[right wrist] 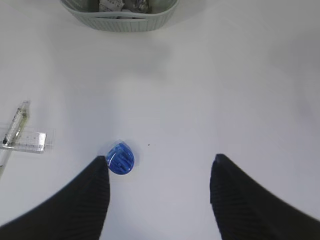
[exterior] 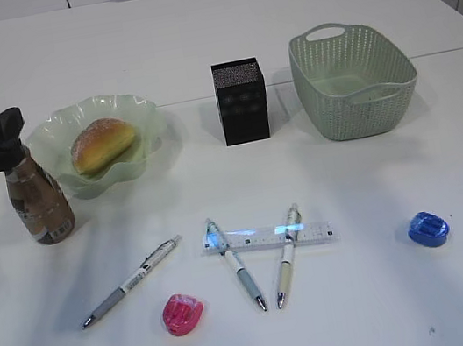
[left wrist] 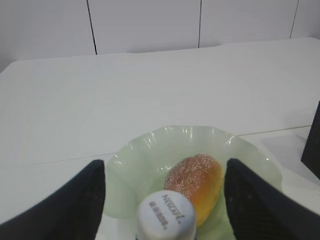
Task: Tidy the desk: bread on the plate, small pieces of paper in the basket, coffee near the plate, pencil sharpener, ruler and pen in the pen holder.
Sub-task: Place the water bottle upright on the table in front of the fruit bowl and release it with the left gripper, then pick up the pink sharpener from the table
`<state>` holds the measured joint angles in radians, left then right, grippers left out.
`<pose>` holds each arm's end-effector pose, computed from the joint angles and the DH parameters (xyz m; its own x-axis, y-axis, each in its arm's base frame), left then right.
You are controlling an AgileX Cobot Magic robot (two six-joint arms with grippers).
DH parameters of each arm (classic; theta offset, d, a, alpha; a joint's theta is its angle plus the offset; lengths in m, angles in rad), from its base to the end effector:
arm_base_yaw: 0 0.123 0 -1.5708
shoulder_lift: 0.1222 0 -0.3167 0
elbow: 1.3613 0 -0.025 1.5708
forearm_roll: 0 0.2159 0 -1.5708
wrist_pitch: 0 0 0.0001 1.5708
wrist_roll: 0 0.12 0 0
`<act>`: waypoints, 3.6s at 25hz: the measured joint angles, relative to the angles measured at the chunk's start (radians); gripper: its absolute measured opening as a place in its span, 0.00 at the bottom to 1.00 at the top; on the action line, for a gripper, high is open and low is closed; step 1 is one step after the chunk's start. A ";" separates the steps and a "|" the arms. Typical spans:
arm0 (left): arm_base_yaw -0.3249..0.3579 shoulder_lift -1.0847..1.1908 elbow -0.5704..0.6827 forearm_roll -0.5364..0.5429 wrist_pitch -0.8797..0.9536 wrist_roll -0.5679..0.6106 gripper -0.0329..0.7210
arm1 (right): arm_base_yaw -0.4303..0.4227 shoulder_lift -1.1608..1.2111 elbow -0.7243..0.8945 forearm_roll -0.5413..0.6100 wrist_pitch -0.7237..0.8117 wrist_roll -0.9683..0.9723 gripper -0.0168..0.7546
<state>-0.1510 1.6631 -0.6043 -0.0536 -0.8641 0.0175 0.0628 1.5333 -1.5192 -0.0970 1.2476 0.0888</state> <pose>0.3260 -0.0447 0.2552 -0.1086 -0.0010 -0.9941 0.1084 0.9940 -0.0128 0.2866 0.0070 0.3691 -0.9201 -0.0001 -0.3917 0.0263 0.9977 -0.0621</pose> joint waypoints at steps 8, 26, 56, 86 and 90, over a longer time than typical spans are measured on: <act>0.000 -0.179 0.002 0.037 0.181 0.029 0.74 | 0.000 0.000 0.000 -0.006 0.000 0.021 0.67; 0.000 -0.590 -0.182 0.041 1.149 0.050 0.74 | 0.000 -0.045 0.000 0.145 0.000 0.036 0.67; 0.000 -0.595 -0.213 0.038 1.533 -0.090 0.74 | 0.075 0.033 0.289 0.120 -0.096 -0.231 0.67; 0.000 -0.595 -0.213 0.077 1.553 -0.091 0.74 | 0.104 0.284 0.314 0.072 -0.270 -0.408 0.71; 0.000 -0.595 -0.213 0.077 1.554 -0.091 0.74 | 0.104 0.295 0.317 0.036 -0.301 -0.408 0.73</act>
<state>-0.1510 1.0684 -0.8173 0.0230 0.6902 -0.0732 0.1666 1.8283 -1.2023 -0.0606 0.9466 -0.3191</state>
